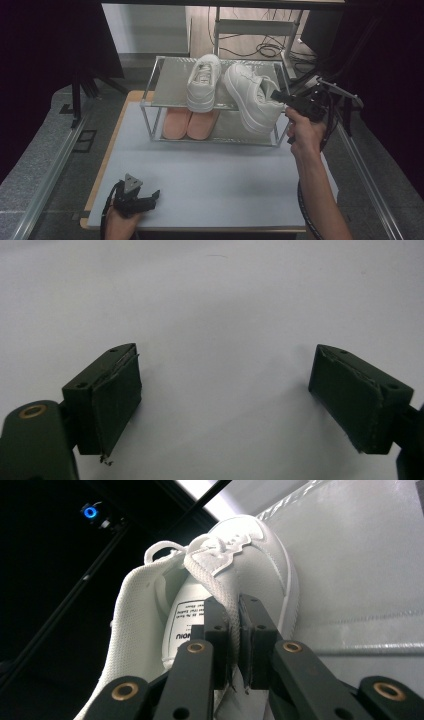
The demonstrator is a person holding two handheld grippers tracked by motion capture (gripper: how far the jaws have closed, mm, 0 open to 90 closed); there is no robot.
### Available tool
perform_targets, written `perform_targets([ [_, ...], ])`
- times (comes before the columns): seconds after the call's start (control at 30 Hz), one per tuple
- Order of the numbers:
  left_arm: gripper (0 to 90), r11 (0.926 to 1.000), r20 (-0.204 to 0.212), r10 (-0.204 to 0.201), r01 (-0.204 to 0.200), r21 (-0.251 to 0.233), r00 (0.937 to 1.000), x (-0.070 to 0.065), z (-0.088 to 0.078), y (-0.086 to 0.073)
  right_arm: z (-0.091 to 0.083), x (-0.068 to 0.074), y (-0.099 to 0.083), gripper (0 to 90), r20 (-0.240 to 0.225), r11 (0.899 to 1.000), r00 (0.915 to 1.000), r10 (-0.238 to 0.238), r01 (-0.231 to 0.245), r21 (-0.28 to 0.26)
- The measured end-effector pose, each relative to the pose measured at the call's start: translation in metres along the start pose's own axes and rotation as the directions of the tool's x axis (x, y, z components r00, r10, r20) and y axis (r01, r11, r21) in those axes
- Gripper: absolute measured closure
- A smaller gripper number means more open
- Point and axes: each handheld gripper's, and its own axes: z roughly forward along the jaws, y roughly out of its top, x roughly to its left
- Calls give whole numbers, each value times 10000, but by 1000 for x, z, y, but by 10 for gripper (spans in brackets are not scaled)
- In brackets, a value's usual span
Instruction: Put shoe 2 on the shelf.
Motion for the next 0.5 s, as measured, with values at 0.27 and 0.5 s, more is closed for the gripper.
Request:
perform_targets([
  [0.27, 135, 10000, -11, 0, 0, -18, 10000, 0, 0, 0, 17, 0, 0, 838, 650, 9990, 9978, 81, -51, -451],
  [0.5, 135, 10000, -13, -1, 1, -19, 10000, 0, 0, 0, 30, 8, -1, 800, 873, 9987, 9961, -108, 151, -492],
])
